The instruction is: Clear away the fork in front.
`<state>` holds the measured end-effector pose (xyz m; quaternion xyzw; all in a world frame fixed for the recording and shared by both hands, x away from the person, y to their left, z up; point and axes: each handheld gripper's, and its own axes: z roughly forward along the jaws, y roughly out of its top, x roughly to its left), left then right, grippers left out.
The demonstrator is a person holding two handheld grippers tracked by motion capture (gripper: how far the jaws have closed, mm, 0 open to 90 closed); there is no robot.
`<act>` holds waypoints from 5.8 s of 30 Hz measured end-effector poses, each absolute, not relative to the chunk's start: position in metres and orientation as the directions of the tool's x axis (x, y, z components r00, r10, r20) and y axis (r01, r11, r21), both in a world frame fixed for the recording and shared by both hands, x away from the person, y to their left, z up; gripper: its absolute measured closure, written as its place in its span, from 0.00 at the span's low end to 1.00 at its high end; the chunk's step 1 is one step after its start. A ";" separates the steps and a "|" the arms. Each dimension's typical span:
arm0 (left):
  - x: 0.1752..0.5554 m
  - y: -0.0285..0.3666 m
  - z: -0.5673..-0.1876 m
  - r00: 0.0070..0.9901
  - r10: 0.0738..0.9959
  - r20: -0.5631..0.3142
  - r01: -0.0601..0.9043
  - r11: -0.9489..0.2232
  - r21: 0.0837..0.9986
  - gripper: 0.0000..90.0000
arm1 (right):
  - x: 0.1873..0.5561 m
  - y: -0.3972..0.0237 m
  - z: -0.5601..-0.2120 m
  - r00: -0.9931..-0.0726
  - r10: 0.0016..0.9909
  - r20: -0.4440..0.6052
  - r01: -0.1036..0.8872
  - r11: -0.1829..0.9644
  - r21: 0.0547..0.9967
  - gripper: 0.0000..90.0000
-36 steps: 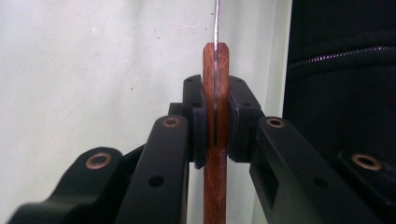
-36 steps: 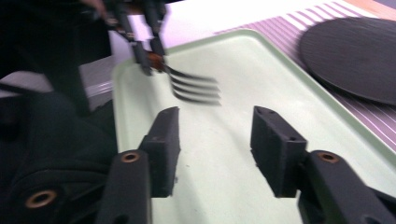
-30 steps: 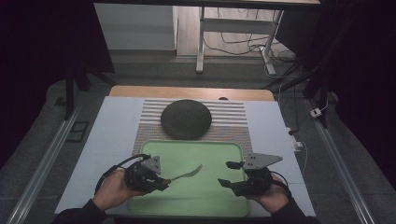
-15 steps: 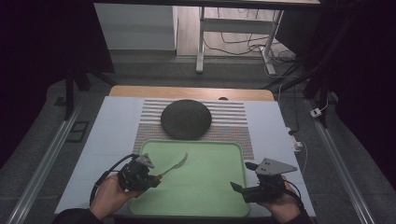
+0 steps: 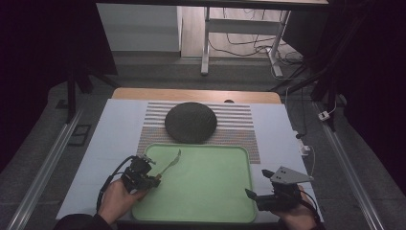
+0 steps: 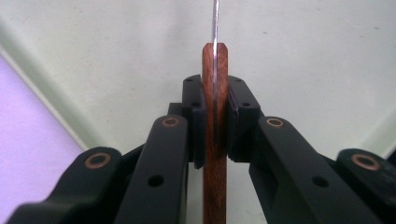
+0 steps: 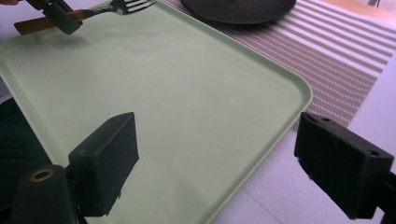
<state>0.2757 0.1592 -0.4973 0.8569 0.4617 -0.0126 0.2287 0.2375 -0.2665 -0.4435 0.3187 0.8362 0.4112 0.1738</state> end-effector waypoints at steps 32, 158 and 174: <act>0.307 0.165 -0.484 0.609 0.746 -0.268 0.758 -0.448 0.474 0.98 | 0.235 -0.282 -0.451 -0.675 0.737 0.032 0.503 0.427 0.752 0.05; 0.285 0.213 -0.468 0.694 0.645 -0.320 0.641 -0.351 0.683 0.12 | 0.240 -0.281 -0.453 -0.695 0.715 0.074 0.533 0.444 0.720 0.02; 0.242 0.253 -0.465 0.656 0.683 -0.322 0.639 -0.275 0.719 0.04 | 0.240 -0.281 -0.453 -0.695 0.716 0.067 0.532 0.448 0.718 0.02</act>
